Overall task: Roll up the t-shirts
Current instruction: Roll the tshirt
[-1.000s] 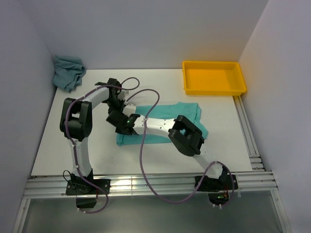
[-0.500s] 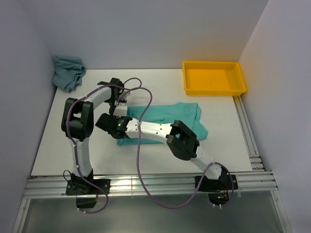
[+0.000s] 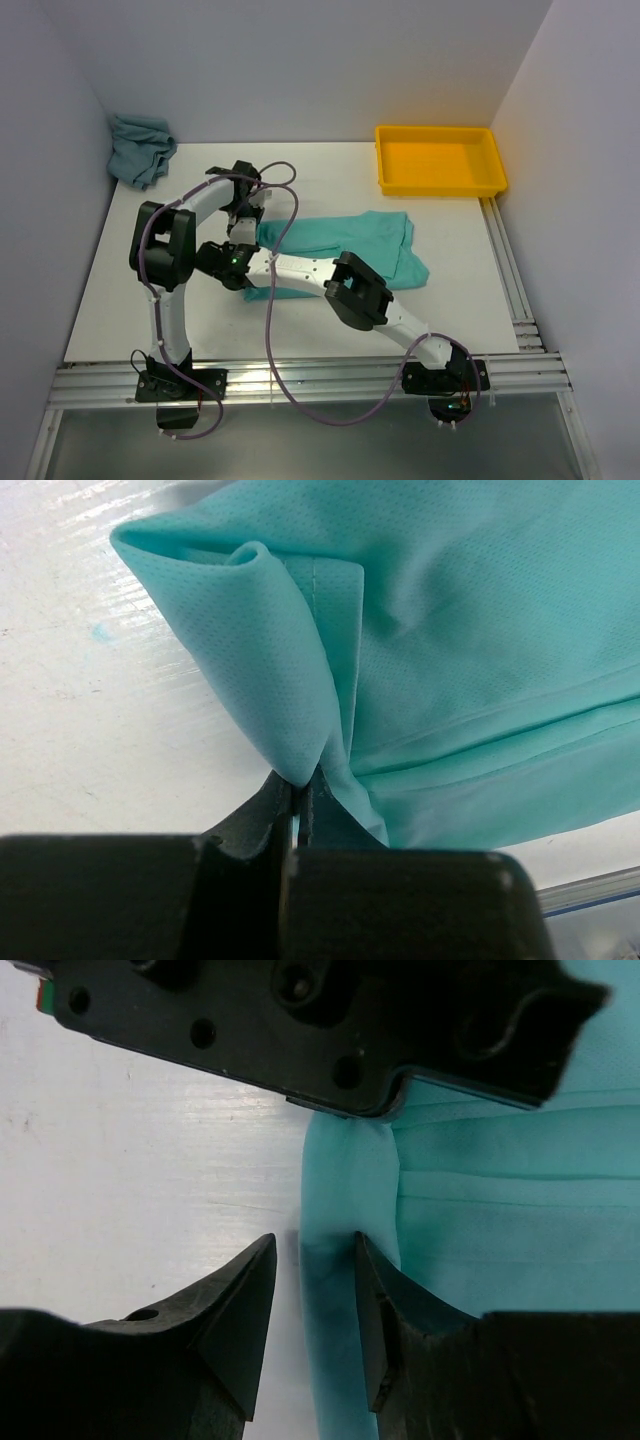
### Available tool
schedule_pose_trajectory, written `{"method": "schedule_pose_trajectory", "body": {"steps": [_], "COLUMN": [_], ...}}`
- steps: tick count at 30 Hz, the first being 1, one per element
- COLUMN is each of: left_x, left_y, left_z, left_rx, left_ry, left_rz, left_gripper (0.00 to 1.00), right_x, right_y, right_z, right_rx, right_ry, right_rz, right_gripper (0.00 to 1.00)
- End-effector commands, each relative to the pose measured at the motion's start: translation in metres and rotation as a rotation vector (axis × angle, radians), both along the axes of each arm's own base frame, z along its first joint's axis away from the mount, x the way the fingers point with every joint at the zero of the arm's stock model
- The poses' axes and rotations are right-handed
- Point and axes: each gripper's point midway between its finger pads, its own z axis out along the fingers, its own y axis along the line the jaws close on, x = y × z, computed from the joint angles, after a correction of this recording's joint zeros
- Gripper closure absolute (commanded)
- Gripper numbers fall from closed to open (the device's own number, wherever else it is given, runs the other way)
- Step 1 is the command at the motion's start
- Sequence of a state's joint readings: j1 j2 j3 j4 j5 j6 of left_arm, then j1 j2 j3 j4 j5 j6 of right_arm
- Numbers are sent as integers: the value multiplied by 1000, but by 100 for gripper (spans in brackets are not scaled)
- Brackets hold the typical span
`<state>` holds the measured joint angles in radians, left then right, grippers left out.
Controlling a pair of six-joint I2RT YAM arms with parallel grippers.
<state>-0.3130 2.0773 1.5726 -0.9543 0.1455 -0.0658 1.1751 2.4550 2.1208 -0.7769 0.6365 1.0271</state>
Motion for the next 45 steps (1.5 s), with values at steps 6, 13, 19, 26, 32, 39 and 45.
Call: {"method": "schedule_pose_trajectory", "body": {"steps": [6,13,19,26,32,39,45], "left_x": [6,7,7,9,20,39,44], "left_y": [-7,-6,-5,-10,-20,-17,7], "left_z": [8,7,5,11,36,78,92], "left_rx": [19,29,35,8,-124,-281,-366], "left_ry": [-12,-12,-10,-23,-49,-124,-162], "left_rz": [-3,-2,-6,-19,-43,-65,-18], "left_gripper": [99,99,98,89,66,50,49], "right_x": [8,-1,-6,-13,-13,-10,-11], "right_y": [-11,-22,-28,-20,-6,8,6], "right_z": [0,-12,-23,-37,-29,-12,5], "right_rx": [-95,-155,-188,-129,91,370,684], "right_ry": [-41,-13,15,72,111,175,239], "right_rz": [-20,-25,-17,13,68,138,171], "right_gripper": [54,55,59,88,92,93,96]}}
